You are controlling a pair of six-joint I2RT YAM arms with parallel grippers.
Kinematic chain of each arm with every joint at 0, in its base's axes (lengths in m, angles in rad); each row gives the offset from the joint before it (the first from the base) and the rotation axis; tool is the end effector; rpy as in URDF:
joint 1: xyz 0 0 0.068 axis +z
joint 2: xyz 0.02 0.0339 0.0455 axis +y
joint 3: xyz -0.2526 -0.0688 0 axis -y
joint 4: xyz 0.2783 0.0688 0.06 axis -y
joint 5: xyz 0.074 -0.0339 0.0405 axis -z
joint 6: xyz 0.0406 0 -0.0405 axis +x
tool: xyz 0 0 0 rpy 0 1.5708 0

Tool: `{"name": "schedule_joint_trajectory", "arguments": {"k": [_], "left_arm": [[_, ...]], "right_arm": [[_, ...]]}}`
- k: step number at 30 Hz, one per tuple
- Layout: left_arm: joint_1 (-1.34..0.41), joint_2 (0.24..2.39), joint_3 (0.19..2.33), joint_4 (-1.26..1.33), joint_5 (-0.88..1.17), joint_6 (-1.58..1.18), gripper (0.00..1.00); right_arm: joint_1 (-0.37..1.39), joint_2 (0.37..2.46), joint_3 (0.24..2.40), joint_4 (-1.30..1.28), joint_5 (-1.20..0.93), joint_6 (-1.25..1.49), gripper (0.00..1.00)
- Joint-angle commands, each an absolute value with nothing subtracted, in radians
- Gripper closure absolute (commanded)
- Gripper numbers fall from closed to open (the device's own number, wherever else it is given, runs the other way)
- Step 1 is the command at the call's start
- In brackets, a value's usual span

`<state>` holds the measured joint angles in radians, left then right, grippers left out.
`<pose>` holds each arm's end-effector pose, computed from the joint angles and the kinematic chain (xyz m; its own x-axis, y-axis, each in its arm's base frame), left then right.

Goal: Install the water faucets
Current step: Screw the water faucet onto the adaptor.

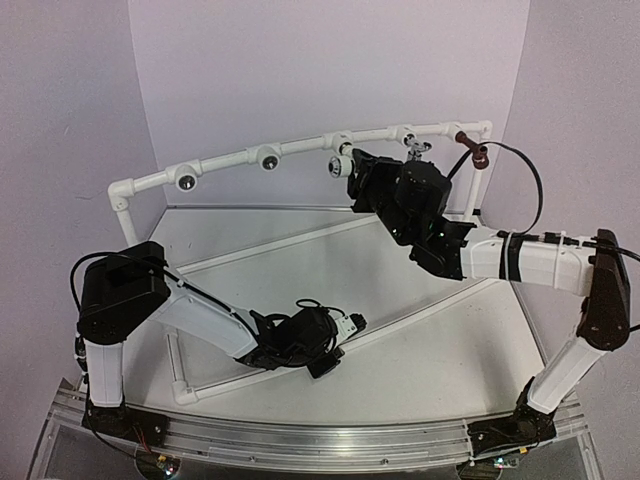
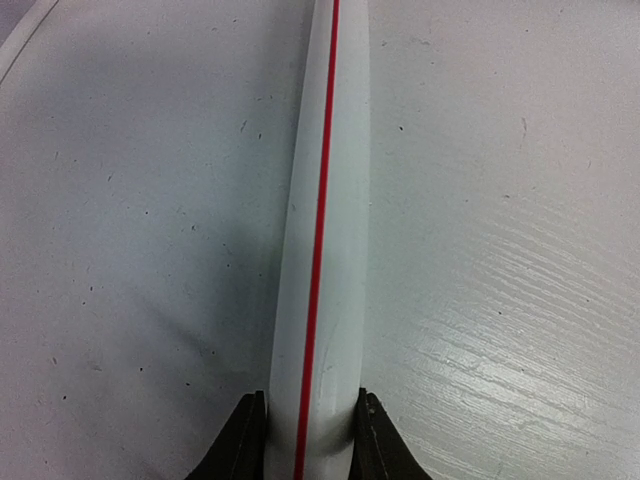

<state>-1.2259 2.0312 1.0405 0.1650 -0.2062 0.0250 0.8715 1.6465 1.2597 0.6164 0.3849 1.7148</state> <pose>0.1471 -0.3850 0.0563 -0.2266 0.7031 -0.6741 0.8802 0.4441 0.1674 0.2873 0.3179 0.3414 -0.4901 0.8423 0.2243 -0.0770 -0.2981 0.9514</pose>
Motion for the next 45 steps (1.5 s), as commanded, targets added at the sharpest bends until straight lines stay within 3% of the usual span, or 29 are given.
{"name": "schedule_joint_trajectory", "arguments": {"k": [1,7,35,45], "left_arm": [[-1.258,2.198,0.967,-0.132,-0.139,-0.161,1.0],[-1.259,2.198,0.97,-0.135,-0.142,-0.164,1.0],[-1.258,2.198,0.969,-0.135,-0.142,-0.166,1.0],[-1.258,2.197,0.969,-0.134,-0.142,-0.167,1.0]], "right_arm": [[0.821,1.722,1.334,0.663,0.45,1.917,0.94],[0.821,1.691,1.294,0.679,0.458,1.871,0.82],[0.827,1.664,1.272,0.672,0.457,1.797,0.6],[0.83,1.654,1.272,0.639,0.449,1.781,0.46]]}}
